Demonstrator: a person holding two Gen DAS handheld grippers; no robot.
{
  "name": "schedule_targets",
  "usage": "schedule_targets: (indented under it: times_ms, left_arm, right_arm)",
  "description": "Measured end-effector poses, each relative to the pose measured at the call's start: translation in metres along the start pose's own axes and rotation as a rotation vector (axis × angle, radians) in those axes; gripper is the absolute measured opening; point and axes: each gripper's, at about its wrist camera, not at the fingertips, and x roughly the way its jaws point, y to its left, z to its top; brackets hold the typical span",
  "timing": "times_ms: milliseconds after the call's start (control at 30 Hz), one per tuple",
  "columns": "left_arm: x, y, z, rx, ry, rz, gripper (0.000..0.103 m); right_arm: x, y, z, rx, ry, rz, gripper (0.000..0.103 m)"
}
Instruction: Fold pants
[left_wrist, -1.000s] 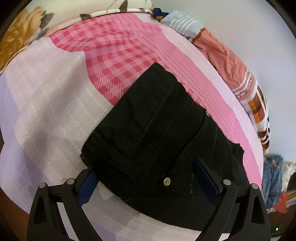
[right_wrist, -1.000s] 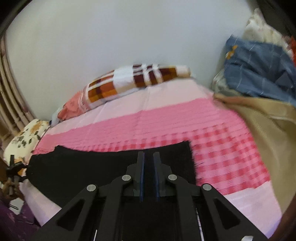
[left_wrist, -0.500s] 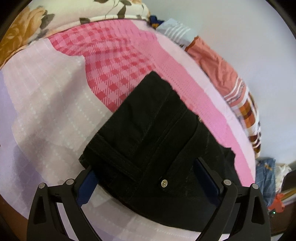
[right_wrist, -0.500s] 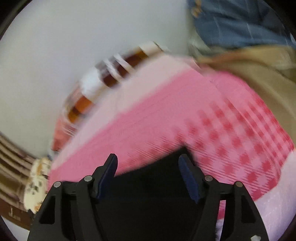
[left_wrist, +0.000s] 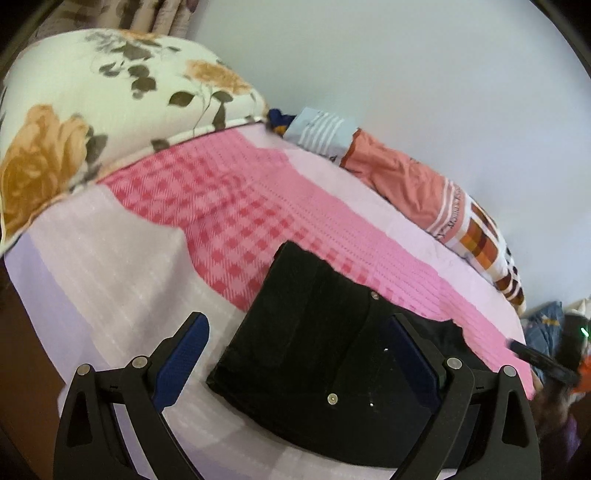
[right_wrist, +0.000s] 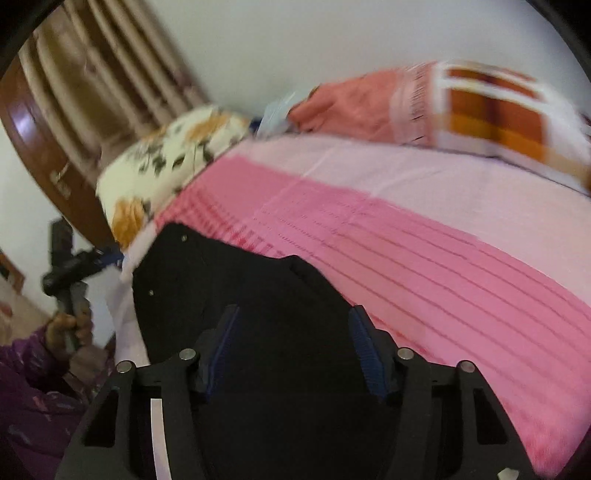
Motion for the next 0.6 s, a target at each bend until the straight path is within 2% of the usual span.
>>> schedule_targets:
  times_ms: [100,233,300,367,433,600]
  left_arm:
    - [-0.005,0.0,-0.002,0.037,-0.006,-0.001,0.096]
    - [-0.002,0.001,-0.009,0.054,0.026,-0.004,0.096]
    - [0.001,0.002,-0.013,0.058,0.038,-0.003,0.096]
    - [0.004,0.004,-0.015,0.057,0.047,0.004,0.096]
    - [0.009,0.008,-0.017,0.047,0.062,0.01,0.096]
    - [0.021,0.02,-0.023,0.011,0.099,0.031,0.096]
  right_arm:
    - [0.034,-0.011,0.016,-0.002,0.083,0.047,0.058]
    - [0.067,-0.005,0.025,-0.049,0.188,0.069,0.057]
    - [0.079,0.002,0.026,-0.081,0.23,0.076,0.051]
    - [0.09,0.009,0.028,-0.127,0.26,0.044,0.031]
    - [0.097,0.012,0.031,-0.146,0.263,0.03,0.02]
    - [0.098,0.012,0.037,-0.152,0.21,-0.001,0.014]
